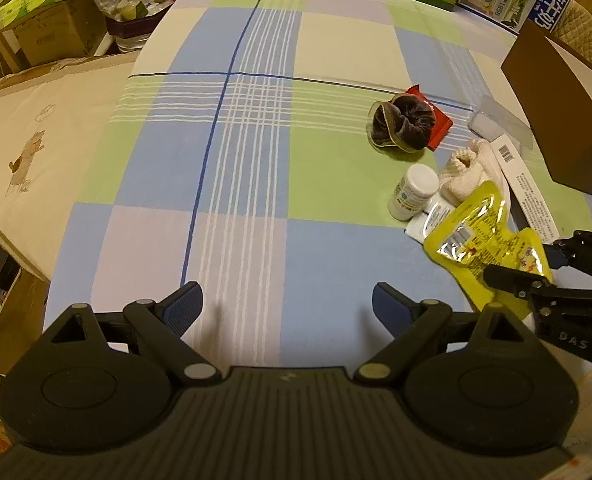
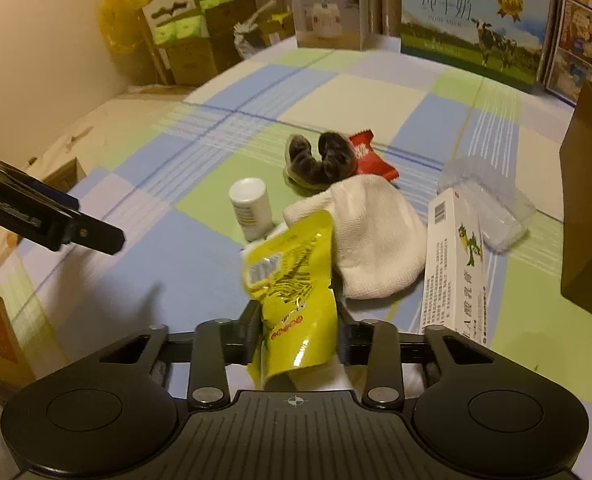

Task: Organize objects
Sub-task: 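Grasp the small white bottle with the left tool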

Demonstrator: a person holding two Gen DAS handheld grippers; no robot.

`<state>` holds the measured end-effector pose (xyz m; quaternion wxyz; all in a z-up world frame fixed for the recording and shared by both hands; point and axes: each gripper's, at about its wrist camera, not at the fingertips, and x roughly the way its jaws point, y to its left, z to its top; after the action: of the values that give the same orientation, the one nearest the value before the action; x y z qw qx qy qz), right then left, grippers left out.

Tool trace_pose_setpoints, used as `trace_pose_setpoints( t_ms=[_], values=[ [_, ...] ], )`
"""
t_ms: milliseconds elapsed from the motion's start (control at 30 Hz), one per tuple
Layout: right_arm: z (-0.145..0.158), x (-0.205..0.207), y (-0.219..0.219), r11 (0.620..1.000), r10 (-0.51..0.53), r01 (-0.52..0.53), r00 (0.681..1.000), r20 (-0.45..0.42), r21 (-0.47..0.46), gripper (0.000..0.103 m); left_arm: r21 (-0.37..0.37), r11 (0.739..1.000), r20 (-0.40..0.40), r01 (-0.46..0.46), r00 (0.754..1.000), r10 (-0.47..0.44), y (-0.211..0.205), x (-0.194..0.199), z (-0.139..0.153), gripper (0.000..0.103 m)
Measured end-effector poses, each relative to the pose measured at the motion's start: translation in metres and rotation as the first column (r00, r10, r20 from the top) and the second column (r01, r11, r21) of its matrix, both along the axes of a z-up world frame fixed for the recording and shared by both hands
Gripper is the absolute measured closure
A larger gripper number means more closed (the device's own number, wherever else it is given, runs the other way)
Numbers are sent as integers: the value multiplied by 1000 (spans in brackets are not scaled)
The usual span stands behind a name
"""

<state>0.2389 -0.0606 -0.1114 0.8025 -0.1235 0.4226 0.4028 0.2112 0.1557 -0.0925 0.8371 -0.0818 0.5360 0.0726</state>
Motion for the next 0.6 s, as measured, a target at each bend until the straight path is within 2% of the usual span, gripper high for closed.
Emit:
trace_pose_setpoints(
  t_ms=[133,400,600],
  values=[
    [11,-7,-4,1000,-6,6,1000,21,29,85,-4,1000,3,22,1000,-22,-3,3,-1,13],
    [39,-7,-37,984,-134,133,991,4,119,85,-6,996,28,91,995,-91,-17,12,-1,14],
    [57,-4,-74,944,-293,290,956,-4,155,85,21,981,82,193,978,-194,-36,25,0,20]
  ],
)
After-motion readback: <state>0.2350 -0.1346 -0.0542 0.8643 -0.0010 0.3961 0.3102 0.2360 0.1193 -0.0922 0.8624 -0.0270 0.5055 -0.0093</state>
